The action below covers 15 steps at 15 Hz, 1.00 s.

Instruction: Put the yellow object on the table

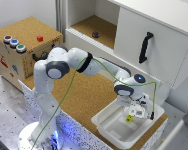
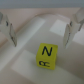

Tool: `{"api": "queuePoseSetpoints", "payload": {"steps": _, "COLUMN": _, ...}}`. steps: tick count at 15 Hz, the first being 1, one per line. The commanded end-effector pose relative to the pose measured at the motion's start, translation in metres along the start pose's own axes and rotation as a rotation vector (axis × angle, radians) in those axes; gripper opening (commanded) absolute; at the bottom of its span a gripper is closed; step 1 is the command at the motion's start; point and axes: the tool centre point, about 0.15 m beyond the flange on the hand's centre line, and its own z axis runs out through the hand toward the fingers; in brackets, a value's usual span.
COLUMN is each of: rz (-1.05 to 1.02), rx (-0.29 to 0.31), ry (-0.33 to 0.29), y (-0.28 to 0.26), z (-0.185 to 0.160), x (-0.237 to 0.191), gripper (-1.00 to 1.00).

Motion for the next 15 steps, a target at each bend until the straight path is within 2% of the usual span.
{"api": "queuePoseSetpoints", "payload": {"steps": 1, "rz": -0.037, "rx": -0.031, "ry": -0.014, "y": 0.013, "z": 0.029, "x": -0.004, "gripper": 1.0}}
{"api": "queuePoseSetpoints", "payload": {"steps": 5, "rz": -0.055, "rx": -0.075, "ry": -0.036, "y": 0.017, "z": 0.036, "x": 0.002, "gripper": 1.0}}
{"api": "queuePoseSetpoints", "payload": {"steps": 8, "rz": -0.059, "rx": -0.078, "ry": -0.063, "y": 0.014, "z": 0.043, "x": -0.006, "gripper": 1.0}}
{"api": "queuePoseSetpoints", "payload": {"steps": 9, "rz": -0.047, "rx": -0.087, "ry": -0.061, "y": 0.015, "z": 0.044, "x": -0.006, "gripper": -1.0}}
{"api": "queuePoseSetpoints", "payload": {"steps": 15, "rz": -0.023, "rx": -0.073, "ry": -0.073, "y": 0.01, "z": 0.045, "x": -0.01, "gripper": -1.0}}
